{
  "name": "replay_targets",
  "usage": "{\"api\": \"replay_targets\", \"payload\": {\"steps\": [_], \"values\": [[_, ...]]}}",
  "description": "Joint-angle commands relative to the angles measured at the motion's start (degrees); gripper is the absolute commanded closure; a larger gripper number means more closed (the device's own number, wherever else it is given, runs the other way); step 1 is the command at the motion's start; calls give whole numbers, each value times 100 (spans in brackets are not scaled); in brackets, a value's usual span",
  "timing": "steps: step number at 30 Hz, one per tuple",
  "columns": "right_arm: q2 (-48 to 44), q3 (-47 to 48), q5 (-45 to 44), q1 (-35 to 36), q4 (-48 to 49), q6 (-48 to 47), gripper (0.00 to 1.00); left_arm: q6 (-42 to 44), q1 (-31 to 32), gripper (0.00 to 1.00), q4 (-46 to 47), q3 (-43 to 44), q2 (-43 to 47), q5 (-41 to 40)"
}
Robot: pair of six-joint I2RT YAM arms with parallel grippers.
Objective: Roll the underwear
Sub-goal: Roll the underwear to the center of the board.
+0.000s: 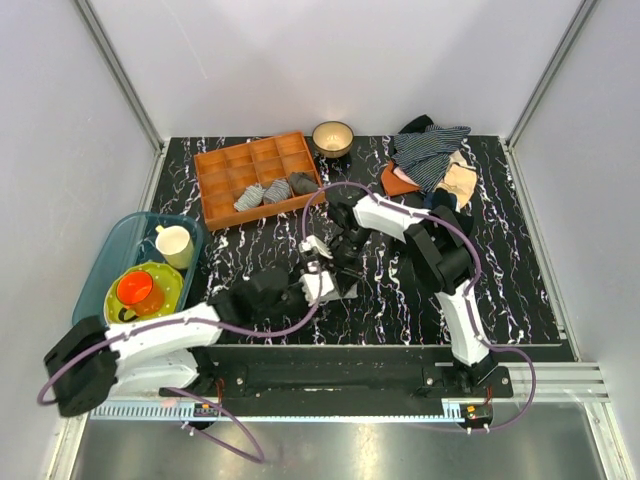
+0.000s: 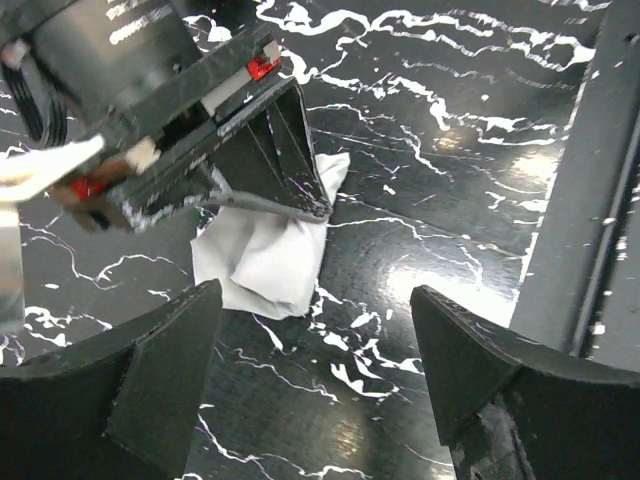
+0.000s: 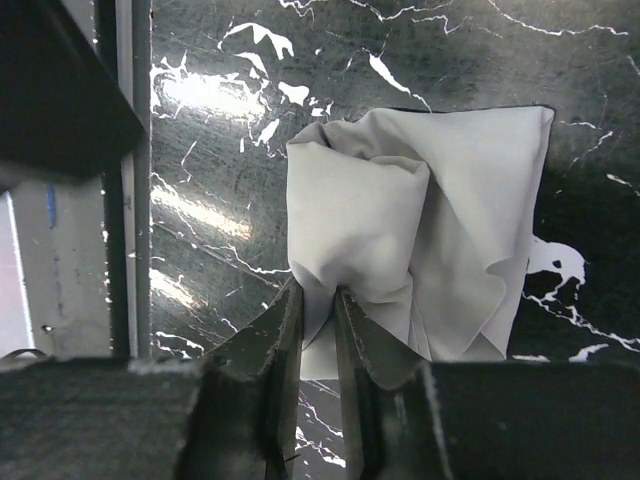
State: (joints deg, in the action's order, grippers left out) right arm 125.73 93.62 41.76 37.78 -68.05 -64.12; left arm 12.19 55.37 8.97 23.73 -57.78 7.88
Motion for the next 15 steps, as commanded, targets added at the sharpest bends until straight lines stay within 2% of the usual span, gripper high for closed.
{"api": "replay_targets", "payload": {"steps": [1, 7, 15], "values": [[460, 471, 69, 19, -727, 145, 76, 1056, 140, 18, -378, 799, -907, -471], [601, 639, 61, -69, -815, 251, 74, 1488, 263, 19, -668, 1414, -2086, -419], [602, 666, 113, -166, -815, 286, 73, 1726, 360, 26, -818, 1740, -2782, -999]]}}
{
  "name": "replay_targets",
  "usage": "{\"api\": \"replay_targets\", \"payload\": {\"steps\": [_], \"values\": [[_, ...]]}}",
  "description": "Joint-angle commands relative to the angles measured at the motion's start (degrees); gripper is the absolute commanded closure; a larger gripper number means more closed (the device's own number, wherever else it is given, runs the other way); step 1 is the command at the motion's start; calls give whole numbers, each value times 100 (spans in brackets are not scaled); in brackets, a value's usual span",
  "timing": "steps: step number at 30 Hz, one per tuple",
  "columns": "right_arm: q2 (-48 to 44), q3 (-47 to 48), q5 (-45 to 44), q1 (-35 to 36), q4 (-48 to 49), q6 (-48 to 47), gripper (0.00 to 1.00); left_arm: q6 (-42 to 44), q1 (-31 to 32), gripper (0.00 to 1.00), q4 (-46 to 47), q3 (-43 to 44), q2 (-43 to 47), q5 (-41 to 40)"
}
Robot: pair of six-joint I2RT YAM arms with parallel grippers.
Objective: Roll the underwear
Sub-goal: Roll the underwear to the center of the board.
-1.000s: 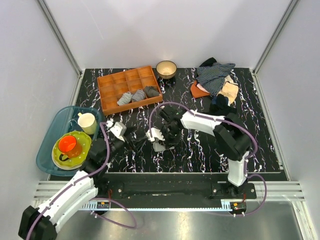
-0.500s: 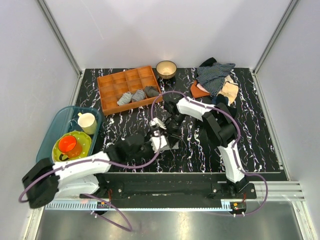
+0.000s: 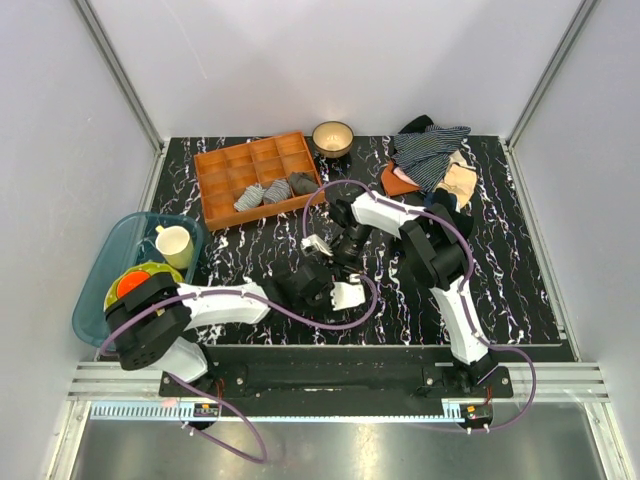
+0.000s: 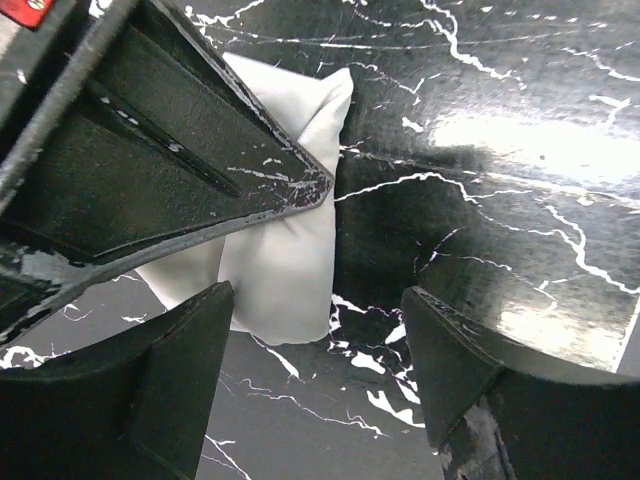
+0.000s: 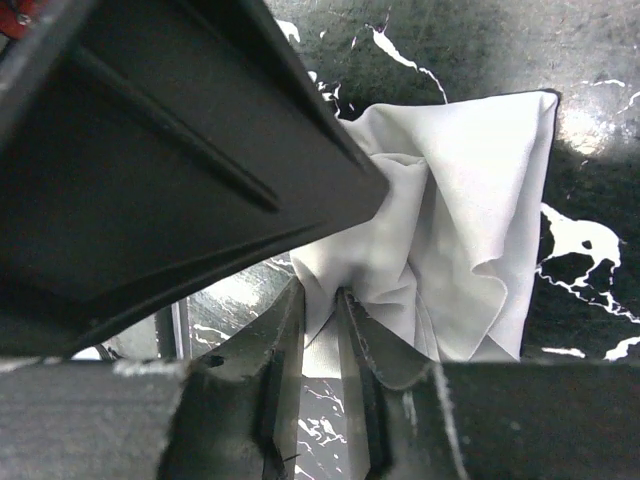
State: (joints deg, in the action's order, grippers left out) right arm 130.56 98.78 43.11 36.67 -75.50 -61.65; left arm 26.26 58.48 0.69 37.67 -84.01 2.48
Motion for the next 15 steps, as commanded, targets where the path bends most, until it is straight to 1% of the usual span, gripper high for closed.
{"api": "replay_targets", "payload": {"steps": [1, 4, 5, 7, 8, 10, 11, 12, 13, 15], "values": [[119, 150, -31, -54, -70, 56, 73, 362, 58, 27, 10, 390, -247, -494], [145, 159, -31, -54, -61, 74, 73, 380, 58, 36, -60, 574, -458, -547], [145, 159, -40, -54, -61, 83, 73, 371, 58, 46, -295, 627, -511, -521], [145, 141, -31, -63, -52, 83, 73, 345, 58, 55, -437, 802, -669, -398], [119, 141, -14, -72, -52, 100, 73, 336, 50, 65, -621, 855, -704, -337], [23, 106, 100, -159, -17, 100, 70, 222, 41, 75, -780, 987, -810, -275], [-39, 106, 275, -203, -8, 100, 68, 187, 41, 79, -903, 1023, -819, -118], [-109, 89, 346, -273, -8, 100, 66, 117, 23, 85, -930, 1032, -819, -29], [-293, 80, 417, -422, 44, 109, 62, 81, -20, 86, -956, 1040, -793, 146], [-513, -8, 601, -642, 115, 144, 59, -85, -117, 87, -1105, 1102, -801, 401]]}}
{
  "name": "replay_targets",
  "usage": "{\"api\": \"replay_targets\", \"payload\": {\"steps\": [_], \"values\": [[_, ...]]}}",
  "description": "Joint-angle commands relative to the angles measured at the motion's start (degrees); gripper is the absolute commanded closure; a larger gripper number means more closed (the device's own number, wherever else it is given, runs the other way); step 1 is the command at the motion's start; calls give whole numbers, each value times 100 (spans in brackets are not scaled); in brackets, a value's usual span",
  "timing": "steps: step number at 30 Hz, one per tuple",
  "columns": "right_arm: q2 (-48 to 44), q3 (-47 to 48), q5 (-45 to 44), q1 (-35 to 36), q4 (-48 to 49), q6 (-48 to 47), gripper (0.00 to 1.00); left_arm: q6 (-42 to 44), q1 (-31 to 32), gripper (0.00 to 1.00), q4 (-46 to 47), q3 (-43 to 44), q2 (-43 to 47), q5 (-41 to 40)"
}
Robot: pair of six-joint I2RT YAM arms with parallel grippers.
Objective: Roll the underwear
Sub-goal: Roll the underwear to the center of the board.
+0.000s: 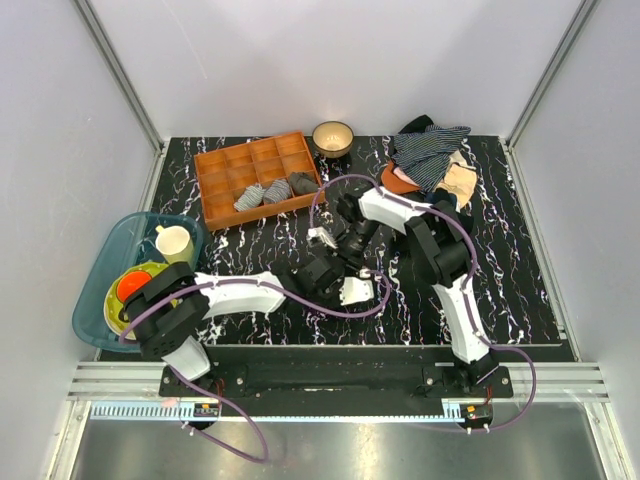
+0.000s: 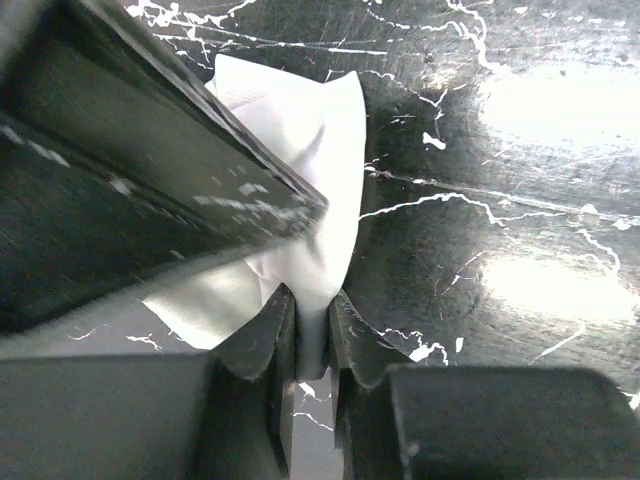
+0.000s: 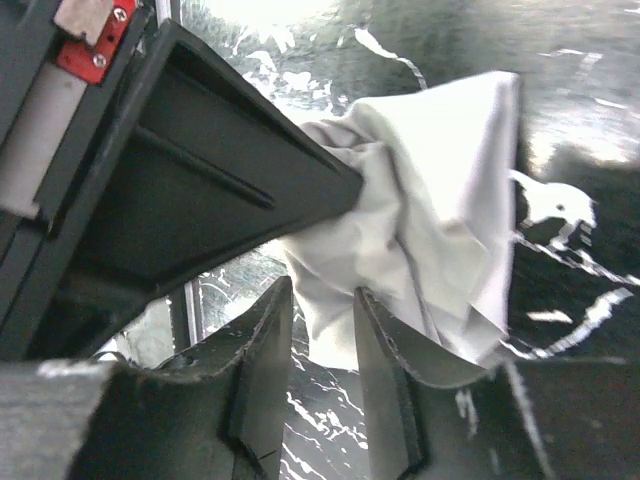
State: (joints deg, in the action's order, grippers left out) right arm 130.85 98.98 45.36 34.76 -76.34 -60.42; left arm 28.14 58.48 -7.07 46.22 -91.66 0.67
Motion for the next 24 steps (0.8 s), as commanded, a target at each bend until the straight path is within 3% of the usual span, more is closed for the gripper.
{"api": "replay_targets", "payload": {"steps": [1, 6, 10, 16, 19, 24], "values": [[-786, -71, 446, -679, 302, 22, 57, -326, -257, 87, -408, 334, -63, 897], [-1684, -781, 755, -1401, 1093, 259, 52, -704, -960, 89, -874, 712, -334, 2330], [-2850, -1783, 343, -1578, 2522, 426, 49, -906, -1654, 90, -1261, 1055, -949, 3832], [-4108, -3076, 788, -1569, 3256, -380, 47, -1319, -2234, 90, -1411, 1285, -1600, 4678], [-4505, -3569, 1237, -1447, 3387, -1093, 39, -1627, -2454, 89, -1376, 1407, -1838, 4872], [-4761, -4297, -61, -332, 4178, -1463, 37, -1838, -2640, 86, -1543, 1636, -2233, 5066]]}}
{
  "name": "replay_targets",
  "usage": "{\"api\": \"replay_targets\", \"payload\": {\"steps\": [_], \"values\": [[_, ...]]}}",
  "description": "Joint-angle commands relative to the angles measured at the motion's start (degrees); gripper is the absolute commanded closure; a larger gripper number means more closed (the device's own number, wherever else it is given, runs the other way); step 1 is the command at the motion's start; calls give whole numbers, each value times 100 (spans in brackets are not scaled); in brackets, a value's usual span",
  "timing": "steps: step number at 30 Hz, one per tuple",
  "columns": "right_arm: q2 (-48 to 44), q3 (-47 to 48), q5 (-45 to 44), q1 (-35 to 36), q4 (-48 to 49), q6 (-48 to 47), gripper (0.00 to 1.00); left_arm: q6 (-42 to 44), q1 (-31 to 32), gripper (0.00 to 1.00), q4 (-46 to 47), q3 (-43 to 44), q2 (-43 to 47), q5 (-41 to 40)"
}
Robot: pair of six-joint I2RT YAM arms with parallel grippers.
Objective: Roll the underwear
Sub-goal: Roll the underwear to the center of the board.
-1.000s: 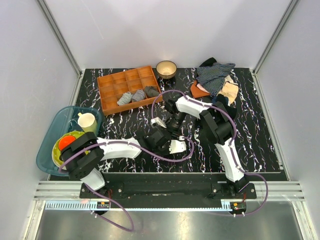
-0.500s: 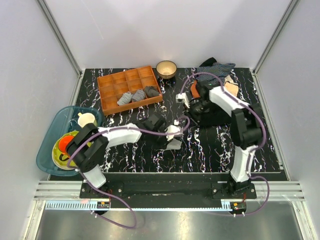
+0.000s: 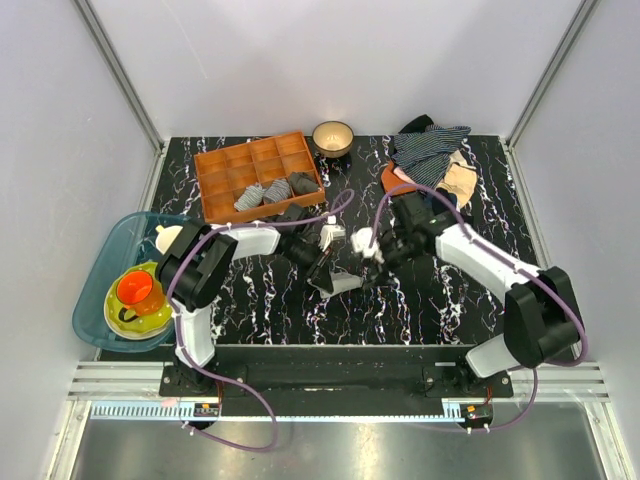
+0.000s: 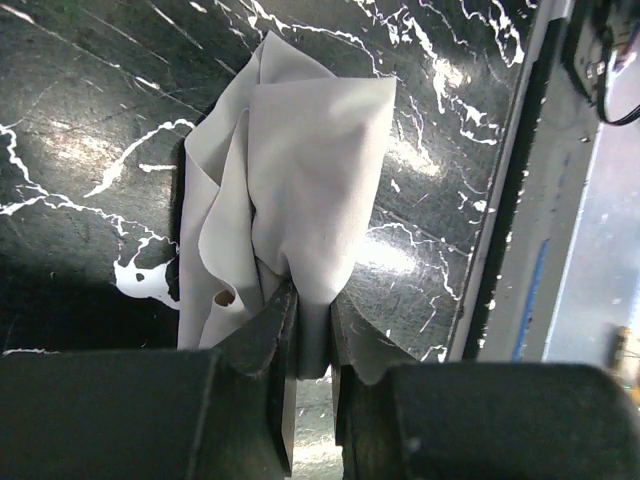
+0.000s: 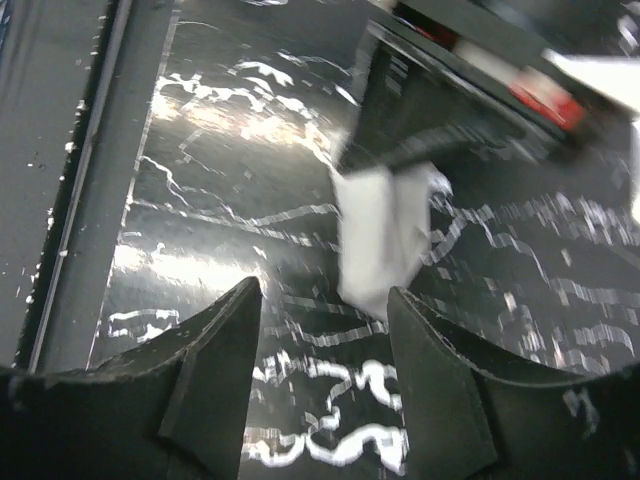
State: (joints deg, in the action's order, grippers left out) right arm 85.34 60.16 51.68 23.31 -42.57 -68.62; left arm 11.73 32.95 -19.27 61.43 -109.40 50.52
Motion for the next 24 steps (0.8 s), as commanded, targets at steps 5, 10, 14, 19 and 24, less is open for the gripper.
{"api": "replay_targets", "payload": {"steps": [5, 10, 14, 19, 24], "values": [[70, -576, -1896, 1736, 1628, -740, 37, -355, -210, 84, -376, 176, -678, 142], [465, -725, -2460, 2124, 2068, -872, 38, -487, -271, 83, -376, 247, -828, 125], [782, -839, -2838, 2213, 2358, -908, 38, -575, -280, 80, -297, 247, -837, 133], [993, -839, -3049, 2222, 2464, -846, 44, -926, -307, 70, 132, 150, -653, -16], [1212, -787, -3173, 2213, 2420, -758, 53, -1540, -359, 55, 994, -218, 22, -86]]}}
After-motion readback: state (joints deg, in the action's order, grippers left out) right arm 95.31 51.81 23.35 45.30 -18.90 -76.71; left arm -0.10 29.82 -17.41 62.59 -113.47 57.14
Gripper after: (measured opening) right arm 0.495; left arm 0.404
